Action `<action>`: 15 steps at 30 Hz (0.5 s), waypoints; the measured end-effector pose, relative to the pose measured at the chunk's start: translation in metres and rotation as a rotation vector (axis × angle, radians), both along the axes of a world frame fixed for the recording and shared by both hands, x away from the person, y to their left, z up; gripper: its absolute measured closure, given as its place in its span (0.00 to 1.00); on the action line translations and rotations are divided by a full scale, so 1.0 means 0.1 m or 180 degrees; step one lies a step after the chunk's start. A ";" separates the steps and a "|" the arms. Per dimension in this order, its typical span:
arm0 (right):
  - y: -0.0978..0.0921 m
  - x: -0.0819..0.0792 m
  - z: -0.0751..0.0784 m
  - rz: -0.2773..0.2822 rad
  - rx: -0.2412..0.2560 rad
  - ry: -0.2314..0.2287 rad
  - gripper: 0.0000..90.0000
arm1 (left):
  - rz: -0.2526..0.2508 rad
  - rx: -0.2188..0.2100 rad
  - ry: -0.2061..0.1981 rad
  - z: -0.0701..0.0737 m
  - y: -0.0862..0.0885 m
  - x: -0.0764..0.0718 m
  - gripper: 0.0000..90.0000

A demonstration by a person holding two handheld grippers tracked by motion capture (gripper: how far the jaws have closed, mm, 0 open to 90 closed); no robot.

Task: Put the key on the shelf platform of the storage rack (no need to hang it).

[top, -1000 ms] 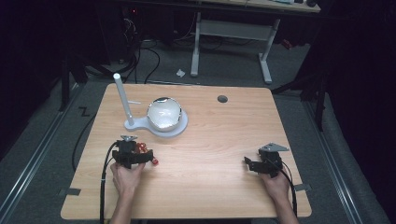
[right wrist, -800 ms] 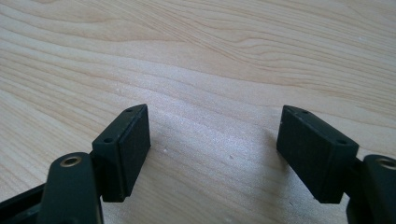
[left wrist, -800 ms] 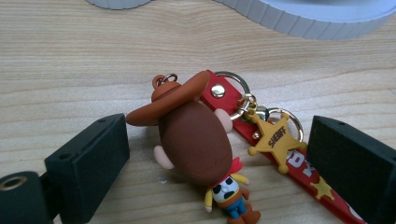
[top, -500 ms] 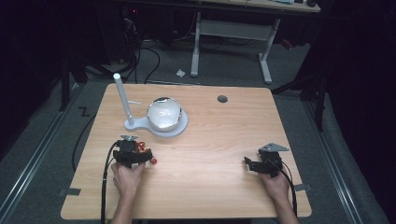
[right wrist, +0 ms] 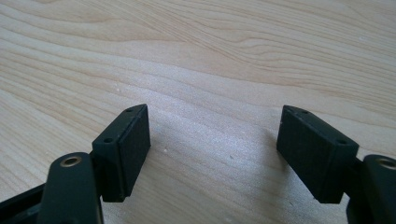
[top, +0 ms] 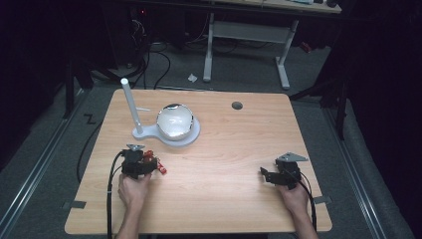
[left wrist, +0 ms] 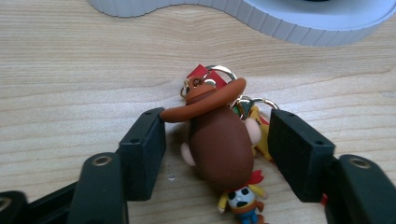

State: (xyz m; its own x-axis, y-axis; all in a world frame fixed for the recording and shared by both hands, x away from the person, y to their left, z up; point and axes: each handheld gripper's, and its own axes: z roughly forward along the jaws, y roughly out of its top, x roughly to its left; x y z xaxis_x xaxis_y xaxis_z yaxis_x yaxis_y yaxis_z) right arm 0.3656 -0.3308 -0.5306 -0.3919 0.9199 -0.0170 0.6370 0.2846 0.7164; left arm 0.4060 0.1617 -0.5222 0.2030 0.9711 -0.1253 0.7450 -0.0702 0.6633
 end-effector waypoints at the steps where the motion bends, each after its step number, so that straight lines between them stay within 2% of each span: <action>1: 0.00 0.00 0.00 0.0000 0.0000 0.0000 0.29 | -0.0025 -0.0067 0.0000 0.00 0.01 0.00 0.51; 2: 0.00 0.00 0.00 0.0000 0.0000 0.0000 0.29 | -0.0025 -0.0060 -0.0035 0.01 0.00 0.00 0.64; 8: 0.00 0.00 0.00 0.0000 0.0000 0.0000 0.29 | -0.0082 -0.0095 -0.0078 0.03 0.01 -0.01 0.72; 12: 0.00 0.00 0.00 0.0000 0.0001 0.0000 0.29 | -0.0134 -0.0045 -0.0123 0.06 0.04 -0.04 0.72; 15: 0.00 0.00 0.00 0.0000 0.0001 0.0000 0.29 | -0.0150 -0.0084 -0.0195 0.11 0.06 -0.08 0.73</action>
State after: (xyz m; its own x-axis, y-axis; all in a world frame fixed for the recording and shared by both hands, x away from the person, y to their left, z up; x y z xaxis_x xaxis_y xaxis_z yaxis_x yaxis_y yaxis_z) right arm 0.3656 -0.3308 -0.5306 -0.3920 0.9198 -0.0168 0.6370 0.2845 0.7164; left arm 0.3980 0.1682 -0.5116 0.2566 0.9568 -0.1368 0.6993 -0.0861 0.7096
